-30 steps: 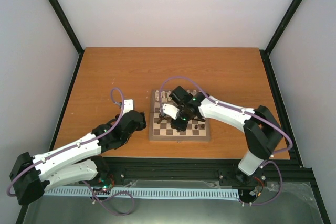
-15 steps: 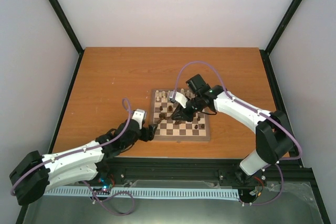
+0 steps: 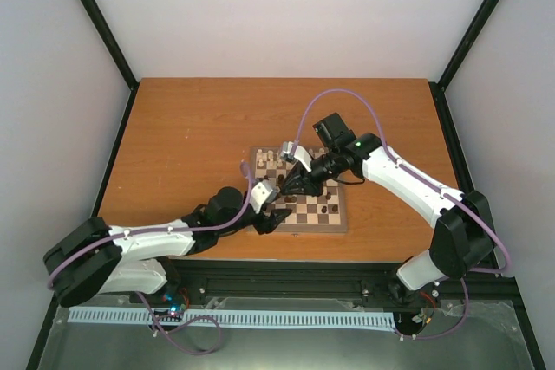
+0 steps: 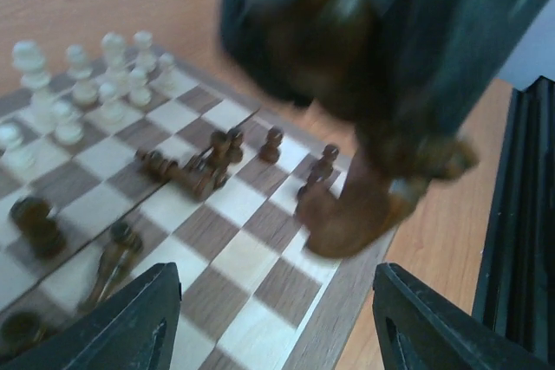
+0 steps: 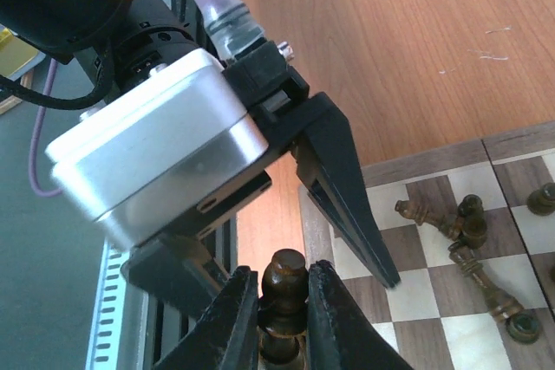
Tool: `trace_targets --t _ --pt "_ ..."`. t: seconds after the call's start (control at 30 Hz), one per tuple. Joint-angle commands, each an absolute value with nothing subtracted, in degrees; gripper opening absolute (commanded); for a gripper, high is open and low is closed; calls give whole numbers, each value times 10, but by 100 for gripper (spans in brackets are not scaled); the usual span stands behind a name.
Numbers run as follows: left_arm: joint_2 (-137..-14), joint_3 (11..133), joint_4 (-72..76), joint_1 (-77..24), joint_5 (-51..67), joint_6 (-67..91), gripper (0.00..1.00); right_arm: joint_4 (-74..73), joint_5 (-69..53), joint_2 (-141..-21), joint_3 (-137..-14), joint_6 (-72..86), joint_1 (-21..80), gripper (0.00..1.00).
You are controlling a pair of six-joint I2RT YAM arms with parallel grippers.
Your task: Set up the chess pieces on the board
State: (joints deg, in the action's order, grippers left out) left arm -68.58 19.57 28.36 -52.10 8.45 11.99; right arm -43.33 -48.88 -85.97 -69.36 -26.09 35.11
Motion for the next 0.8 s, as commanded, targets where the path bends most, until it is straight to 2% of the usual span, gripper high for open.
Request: trace_targets --t 0.0,0.17,0.57,0.77 --pt "-722 244 351 -532 141 54 63 -449 -518 -845 -702 -265 351 6" --pt "-745 267 357 -540 156 38 59 -452 -519 -842 -698 -267 351 6" --pt "-745 286 307 -542 167 37 25 -437 -510 -844 -695 -272 348 6" --pt "-736 268 299 -542 148 61 17 -377 -503 -813 -663 -259 329 5"
